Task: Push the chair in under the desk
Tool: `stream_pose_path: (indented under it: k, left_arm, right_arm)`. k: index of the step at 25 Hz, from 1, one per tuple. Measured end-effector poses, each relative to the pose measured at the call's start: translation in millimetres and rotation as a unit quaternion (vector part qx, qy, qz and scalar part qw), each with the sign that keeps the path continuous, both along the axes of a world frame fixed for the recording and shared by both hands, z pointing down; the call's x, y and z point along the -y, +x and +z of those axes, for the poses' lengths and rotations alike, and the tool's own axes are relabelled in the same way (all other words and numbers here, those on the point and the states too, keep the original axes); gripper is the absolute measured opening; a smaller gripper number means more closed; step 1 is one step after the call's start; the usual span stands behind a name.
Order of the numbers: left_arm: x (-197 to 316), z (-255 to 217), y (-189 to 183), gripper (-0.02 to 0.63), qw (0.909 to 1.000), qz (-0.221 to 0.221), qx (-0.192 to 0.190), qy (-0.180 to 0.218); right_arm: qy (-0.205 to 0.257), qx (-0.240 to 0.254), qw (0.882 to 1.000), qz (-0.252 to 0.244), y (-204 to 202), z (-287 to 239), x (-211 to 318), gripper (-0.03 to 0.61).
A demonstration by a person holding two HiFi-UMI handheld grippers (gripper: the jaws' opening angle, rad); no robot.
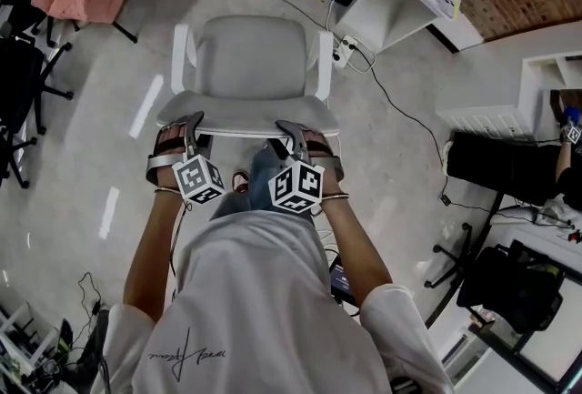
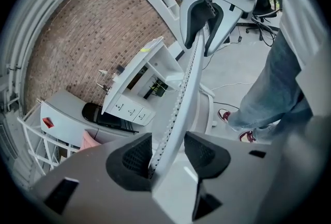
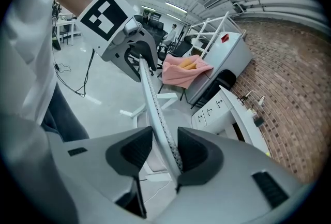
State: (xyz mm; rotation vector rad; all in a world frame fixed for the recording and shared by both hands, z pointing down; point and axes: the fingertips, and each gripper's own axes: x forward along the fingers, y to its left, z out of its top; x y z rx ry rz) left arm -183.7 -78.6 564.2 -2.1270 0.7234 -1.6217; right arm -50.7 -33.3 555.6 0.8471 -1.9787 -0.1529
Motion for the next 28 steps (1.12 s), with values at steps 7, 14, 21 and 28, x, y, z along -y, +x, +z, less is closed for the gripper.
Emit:
stream_pose_path:
  k: [7,14,21,28]
  left_arm:
    - [20,2,18,0.193,0.9999,-0.001,0.002,0.010]
    - [44,-1,27,0.195,0.9999,-0.005,0.007,0.014]
    - [69,1,36,0.195,0.9996,0.002,0.016,0.022]
    - [100,3,38,0.195,0.9992,0.006,0.032,0.024]
  right_arm:
    - [0.005,0.001,1.000,-0.002,18,2,20,0.172]
    - [0.016,0.001,1.000,-0.001,26,-2,41,0.170]
    - [0.025,0.003,1.000,0.004,35,-2,63,0.170]
    - [0.034,0.007,0.999,0.015,36,-5,86,0.170]
